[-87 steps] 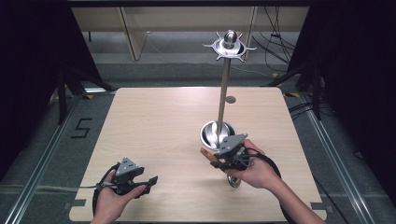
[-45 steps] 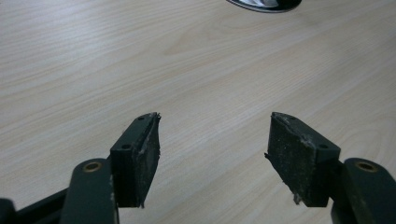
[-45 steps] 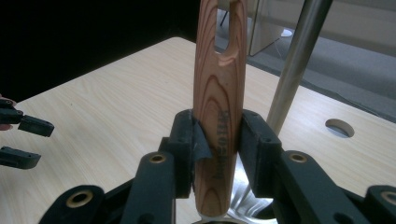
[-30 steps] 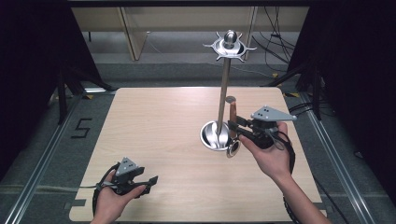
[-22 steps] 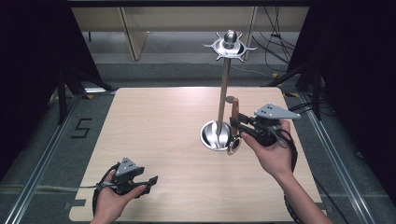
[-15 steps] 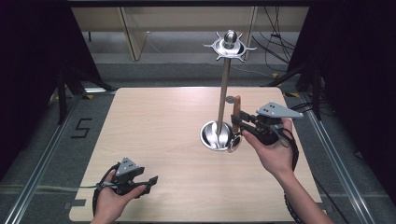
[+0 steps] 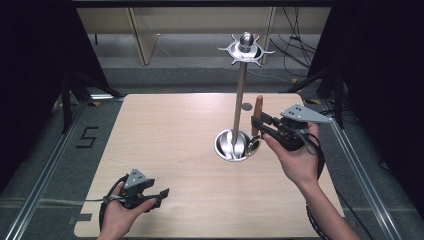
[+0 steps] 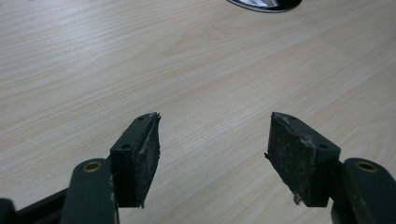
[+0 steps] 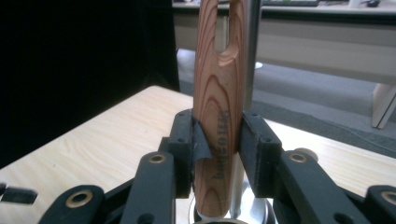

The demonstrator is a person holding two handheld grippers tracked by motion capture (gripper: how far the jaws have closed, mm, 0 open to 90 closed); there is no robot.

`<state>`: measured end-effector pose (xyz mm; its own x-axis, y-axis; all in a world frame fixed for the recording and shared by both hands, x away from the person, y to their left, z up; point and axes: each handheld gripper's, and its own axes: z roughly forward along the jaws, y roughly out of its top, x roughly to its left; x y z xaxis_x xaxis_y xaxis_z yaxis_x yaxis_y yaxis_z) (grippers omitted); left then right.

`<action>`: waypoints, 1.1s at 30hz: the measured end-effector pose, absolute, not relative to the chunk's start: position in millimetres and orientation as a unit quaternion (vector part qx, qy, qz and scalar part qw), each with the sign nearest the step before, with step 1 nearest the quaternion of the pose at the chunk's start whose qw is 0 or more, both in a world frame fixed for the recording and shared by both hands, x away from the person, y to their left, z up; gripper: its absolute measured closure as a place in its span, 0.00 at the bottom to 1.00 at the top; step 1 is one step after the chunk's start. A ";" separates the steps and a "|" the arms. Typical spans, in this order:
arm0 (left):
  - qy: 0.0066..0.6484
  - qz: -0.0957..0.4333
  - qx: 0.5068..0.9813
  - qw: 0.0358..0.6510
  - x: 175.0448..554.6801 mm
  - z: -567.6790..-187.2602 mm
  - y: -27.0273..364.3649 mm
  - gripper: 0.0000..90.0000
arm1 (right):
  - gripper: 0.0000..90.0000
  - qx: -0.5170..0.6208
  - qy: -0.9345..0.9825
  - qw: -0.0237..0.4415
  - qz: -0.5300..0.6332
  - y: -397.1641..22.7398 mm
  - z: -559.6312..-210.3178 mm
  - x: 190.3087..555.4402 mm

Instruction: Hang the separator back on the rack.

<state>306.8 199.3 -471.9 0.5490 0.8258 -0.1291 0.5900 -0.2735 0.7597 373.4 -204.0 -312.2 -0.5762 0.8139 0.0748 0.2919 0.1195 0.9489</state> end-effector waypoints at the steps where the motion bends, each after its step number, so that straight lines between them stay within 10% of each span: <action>1: 0.453 0.147 0.782 0.402 306.9 -472.3 198.9 0.37 | 0.76 0.394 0.704 0.245 0.538 -203.8 -311.6 373.2; 33: 0.457 0.148 0.779 0.402 306.4 -471.6 199.3 0.37 | 0.76 0.376 0.694 0.279 0.547 -207.2 -296.3 378.3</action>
